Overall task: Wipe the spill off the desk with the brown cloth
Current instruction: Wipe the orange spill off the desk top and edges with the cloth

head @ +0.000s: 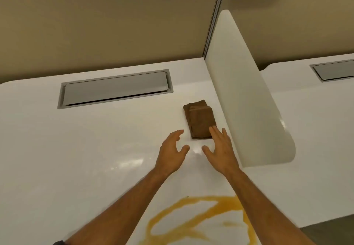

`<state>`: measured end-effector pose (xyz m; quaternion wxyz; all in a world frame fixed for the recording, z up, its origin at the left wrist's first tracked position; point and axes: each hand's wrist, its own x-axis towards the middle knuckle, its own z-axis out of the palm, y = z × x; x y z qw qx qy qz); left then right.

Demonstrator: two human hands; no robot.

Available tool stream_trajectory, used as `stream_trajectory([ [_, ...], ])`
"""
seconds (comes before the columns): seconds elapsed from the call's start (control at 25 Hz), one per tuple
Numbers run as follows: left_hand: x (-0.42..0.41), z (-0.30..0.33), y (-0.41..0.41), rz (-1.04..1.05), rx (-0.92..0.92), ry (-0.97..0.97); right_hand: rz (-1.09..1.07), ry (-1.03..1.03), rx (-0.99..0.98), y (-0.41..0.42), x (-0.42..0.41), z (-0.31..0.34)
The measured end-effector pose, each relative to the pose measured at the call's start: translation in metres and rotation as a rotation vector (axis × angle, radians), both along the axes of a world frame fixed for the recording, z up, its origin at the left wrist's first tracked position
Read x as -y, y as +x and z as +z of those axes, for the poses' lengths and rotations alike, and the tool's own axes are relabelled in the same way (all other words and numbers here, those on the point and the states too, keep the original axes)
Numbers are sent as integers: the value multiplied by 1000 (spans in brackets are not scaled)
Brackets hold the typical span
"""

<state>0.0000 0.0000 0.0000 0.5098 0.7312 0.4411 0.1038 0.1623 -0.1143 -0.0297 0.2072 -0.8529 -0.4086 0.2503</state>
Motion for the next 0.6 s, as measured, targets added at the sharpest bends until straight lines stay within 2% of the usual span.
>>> stream_trajectory([
  [0.12, -17, -12, 32, 101, -11, -131, -204, 72, -59, 22, -28, -18],
  [0.28, -26, -20, 67, 119, -46, -219, -363, 149, -159, 36, -45, -30],
  [0.44, -28, -22, 79, 142, -46, -252, -555, 133, -434, 44, -51, -28],
  [0.6, -26, -20, 68, 137, -43, -255, -580, 109, -707, 37, -50, -23],
])
